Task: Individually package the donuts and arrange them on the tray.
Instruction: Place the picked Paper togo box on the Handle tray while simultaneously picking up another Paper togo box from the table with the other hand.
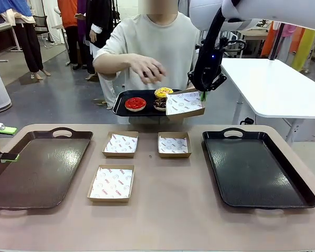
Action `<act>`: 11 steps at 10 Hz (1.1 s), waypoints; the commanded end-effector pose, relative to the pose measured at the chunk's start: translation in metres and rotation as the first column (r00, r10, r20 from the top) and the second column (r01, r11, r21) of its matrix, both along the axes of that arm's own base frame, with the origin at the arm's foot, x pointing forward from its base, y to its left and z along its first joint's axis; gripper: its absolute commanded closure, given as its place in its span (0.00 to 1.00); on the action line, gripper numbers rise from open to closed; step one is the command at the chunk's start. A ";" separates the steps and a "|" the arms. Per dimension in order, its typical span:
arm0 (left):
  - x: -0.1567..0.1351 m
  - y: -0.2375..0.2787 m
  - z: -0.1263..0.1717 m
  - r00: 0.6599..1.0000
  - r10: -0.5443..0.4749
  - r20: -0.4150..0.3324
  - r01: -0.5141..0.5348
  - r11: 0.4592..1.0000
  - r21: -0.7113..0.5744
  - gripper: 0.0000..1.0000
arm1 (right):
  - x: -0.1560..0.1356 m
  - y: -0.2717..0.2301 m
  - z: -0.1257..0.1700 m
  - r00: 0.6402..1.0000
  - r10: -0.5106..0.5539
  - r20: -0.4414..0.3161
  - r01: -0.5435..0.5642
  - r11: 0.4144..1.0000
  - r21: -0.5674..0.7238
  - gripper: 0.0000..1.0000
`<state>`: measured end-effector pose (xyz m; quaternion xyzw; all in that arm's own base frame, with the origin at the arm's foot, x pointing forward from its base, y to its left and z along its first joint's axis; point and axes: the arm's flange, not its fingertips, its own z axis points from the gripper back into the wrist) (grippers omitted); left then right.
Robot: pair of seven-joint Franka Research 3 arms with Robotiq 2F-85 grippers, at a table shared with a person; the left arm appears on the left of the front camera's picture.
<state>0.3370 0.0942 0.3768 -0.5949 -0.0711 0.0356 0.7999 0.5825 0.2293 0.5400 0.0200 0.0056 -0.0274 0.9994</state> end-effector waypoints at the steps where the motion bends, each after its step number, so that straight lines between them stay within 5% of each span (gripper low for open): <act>1: 0.000 0.000 0.002 1.000 0.006 0.009 -0.006 1.000 -0.015 0.00 | 0.000 -0.001 0.002 1.000 -0.001 0.003 0.001 1.000 0.000 1.00; 11: 0.000 0.000 0.002 1.000 0.006 0.009 -0.006 1.000 -0.015 0.00 | 0.000 -0.001 0.002 1.000 -0.001 0.003 0.001 1.000 0.000 1.00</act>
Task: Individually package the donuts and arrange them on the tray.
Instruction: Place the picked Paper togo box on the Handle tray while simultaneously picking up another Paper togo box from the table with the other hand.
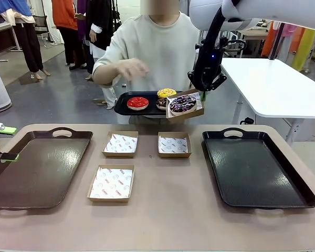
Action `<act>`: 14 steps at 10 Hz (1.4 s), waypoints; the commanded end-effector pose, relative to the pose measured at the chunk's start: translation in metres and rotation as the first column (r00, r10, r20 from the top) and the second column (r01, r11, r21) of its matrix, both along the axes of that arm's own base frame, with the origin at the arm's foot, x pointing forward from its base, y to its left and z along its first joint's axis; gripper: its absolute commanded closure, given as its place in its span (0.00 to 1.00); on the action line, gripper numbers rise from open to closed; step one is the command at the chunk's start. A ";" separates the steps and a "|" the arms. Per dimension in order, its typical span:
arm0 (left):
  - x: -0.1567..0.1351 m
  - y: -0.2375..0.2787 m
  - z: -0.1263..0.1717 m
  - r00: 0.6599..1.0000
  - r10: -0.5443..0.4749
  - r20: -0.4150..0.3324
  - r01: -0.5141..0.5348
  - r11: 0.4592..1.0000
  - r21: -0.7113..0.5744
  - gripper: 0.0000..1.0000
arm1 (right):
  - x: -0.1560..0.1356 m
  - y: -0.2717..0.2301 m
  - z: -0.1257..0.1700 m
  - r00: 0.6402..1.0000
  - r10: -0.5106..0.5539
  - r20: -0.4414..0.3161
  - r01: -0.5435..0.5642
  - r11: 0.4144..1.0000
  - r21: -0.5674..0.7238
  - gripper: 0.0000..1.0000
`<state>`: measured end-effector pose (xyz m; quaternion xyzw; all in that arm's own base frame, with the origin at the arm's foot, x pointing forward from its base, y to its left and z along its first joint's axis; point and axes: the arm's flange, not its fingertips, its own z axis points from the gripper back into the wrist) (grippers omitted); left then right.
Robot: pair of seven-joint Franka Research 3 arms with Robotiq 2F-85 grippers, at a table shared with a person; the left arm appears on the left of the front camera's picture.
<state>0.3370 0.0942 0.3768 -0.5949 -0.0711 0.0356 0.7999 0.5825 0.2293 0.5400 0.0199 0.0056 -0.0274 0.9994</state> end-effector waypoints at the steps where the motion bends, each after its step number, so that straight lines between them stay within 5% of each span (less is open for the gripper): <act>1: 0.000 0.000 0.000 1.000 0.000 0.000 0.000 1.000 0.000 0.00 | 0.000 0.000 0.000 1.000 0.000 0.000 0.000 1.000 0.000 0.99; 5: 0.053 -0.050 0.071 0.998 -0.022 -0.057 0.040 0.945 0.325 0.00 | -0.008 -0.025 0.024 0.990 0.128 -0.050 -0.127 0.991 0.036 0.99; 8: 0.076 -0.122 0.120 0.987 -0.070 -0.146 0.144 0.794 0.590 0.00 | -0.032 -0.087 0.032 0.992 0.125 -0.026 -0.123 0.989 0.077 0.99; 11: 0.093 -0.198 0.114 0.983 -0.026 -0.184 0.163 0.593 0.789 0.00 | -0.055 -0.139 0.011 0.995 0.100 -0.016 -0.099 0.991 0.086 0.99; 14: 0.102 -0.252 0.082 0.984 -0.007 -0.176 0.159 0.470 0.869 0.00 | -0.079 -0.170 -0.027 0.996 0.086 -0.030 -0.081 0.988 0.132 0.99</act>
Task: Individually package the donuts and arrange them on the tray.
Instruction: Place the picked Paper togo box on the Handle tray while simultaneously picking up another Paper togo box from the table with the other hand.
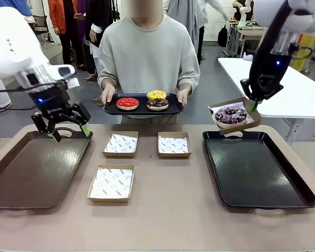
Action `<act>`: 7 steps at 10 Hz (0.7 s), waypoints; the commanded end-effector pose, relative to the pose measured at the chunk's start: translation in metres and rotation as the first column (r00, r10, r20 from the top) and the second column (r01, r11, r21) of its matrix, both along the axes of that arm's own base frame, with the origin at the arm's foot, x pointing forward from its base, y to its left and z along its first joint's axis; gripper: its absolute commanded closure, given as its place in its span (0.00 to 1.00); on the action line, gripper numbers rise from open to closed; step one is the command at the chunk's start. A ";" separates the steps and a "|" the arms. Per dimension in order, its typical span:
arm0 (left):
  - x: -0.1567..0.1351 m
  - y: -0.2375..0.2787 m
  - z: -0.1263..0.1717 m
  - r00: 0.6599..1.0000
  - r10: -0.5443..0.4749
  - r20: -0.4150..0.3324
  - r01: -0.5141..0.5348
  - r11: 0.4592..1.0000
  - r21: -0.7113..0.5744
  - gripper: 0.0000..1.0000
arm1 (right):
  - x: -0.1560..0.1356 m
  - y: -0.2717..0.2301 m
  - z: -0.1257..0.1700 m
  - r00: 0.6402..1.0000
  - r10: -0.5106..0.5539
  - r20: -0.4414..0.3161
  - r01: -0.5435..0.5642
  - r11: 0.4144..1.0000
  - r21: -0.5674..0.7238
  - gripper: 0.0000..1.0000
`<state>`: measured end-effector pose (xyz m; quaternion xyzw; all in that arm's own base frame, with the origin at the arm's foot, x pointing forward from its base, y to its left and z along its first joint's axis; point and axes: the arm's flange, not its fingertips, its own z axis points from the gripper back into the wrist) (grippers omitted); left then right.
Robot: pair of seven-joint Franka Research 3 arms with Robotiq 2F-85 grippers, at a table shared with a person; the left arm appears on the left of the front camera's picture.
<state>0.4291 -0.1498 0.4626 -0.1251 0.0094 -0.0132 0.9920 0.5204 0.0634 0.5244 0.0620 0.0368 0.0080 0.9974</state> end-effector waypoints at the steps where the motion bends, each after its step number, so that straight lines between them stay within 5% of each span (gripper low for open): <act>1: 0.012 -0.019 -0.018 1.000 0.022 -0.004 -0.021 0.997 0.081 0.00 | -0.025 -0.009 -0.024 1.000 0.011 0.008 -0.011 0.999 0.047 0.99; 7: 0.005 -0.063 -0.091 0.998 0.064 0.013 -0.065 0.984 0.166 0.00 | -0.057 -0.025 -0.050 0.995 -0.096 -0.002 0.096 0.995 0.030 0.99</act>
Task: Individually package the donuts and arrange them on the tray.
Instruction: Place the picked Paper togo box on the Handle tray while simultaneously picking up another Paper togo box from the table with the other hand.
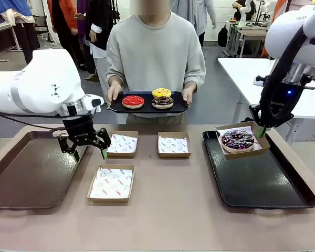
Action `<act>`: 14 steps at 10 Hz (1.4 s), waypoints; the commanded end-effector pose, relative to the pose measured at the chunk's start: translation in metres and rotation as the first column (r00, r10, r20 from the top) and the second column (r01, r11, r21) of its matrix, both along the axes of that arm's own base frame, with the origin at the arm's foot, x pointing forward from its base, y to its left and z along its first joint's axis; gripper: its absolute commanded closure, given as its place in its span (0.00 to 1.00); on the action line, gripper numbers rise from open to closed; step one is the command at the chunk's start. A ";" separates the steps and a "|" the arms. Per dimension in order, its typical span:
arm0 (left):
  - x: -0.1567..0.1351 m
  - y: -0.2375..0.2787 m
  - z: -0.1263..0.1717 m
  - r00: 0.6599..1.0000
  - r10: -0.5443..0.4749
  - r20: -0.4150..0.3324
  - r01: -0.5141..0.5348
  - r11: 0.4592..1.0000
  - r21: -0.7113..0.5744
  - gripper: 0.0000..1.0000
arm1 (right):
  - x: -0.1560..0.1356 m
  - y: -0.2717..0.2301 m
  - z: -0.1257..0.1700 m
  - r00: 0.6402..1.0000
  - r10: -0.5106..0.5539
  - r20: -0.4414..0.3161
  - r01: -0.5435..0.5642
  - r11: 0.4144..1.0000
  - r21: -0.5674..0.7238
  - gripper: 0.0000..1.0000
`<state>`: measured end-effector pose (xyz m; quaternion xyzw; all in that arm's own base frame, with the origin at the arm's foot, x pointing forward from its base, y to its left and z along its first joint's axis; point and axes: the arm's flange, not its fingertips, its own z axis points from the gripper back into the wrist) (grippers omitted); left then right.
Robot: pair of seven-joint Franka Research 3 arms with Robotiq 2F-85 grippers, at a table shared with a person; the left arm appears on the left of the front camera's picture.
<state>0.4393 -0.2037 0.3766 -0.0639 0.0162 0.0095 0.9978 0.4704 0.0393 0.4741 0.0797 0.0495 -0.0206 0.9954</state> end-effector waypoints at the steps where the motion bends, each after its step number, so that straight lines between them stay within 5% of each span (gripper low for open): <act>1: -0.011 -0.013 -0.013 0.999 0.018 0.036 -0.021 0.996 0.088 0.00 | 0.004 0.003 -0.001 1.000 0.013 -0.005 -0.013 1.000 0.001 0.99; 11: -0.006 -0.006 -0.010 1.000 0.010 0.019 -0.011 0.999 0.043 0.00 | 0.001 0.003 -0.003 1.000 0.007 -0.006 -0.007 1.000 -0.001 0.99; 12: -0.018 -0.020 -0.020 1.000 0.019 0.013 -0.020 0.993 0.120 0.00 | -0.008 -0.002 -0.013 1.000 -0.004 -0.002 0.004 1.000 -0.023 0.99; 14: -0.036 -0.036 -0.027 0.999 -0.008 0.031 0.006 0.998 0.066 0.00 | -0.029 -0.011 -0.025 1.000 -0.023 0.003 0.023 0.999 -0.041 0.99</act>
